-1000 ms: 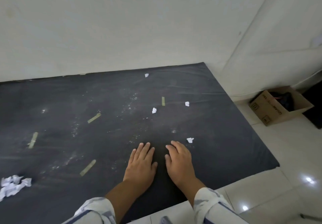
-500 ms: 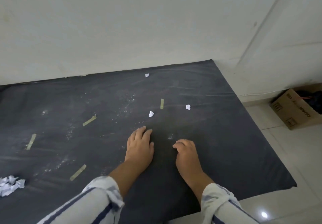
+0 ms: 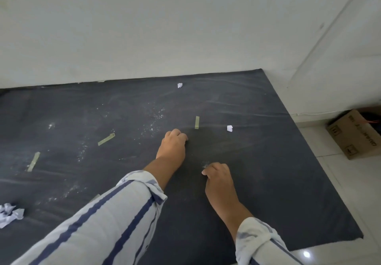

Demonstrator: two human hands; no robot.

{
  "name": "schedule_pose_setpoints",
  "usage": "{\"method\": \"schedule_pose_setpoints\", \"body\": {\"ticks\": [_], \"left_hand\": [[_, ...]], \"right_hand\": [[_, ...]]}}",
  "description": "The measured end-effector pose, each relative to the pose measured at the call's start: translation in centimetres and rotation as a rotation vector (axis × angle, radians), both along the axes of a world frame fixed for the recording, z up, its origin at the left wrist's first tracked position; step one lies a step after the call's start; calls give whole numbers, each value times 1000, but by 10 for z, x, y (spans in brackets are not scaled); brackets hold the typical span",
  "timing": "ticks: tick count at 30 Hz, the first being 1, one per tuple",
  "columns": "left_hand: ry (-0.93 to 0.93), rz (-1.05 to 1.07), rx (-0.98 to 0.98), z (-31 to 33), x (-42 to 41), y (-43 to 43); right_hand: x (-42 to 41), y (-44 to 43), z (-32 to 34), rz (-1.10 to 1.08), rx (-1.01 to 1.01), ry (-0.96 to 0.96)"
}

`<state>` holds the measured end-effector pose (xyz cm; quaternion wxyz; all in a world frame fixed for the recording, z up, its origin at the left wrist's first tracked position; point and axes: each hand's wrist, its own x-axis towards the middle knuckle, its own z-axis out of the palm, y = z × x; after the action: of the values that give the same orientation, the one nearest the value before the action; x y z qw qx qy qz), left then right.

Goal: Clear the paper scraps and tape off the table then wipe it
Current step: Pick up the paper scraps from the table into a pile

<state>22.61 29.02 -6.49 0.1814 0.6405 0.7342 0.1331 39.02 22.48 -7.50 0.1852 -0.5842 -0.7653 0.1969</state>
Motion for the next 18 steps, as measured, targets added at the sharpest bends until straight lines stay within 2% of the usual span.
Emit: {"method": "schedule_pose_setpoints", "body": {"ticks": [8, 18], "left_hand": [[-201, 186, 161, 2, -38, -81], [-241, 528, 245, 14, -172, -206]], "right_hand": [[-65, -16, 10, 131, -24, 121], [-226, -66, 21, 436, -71, 210]]}}
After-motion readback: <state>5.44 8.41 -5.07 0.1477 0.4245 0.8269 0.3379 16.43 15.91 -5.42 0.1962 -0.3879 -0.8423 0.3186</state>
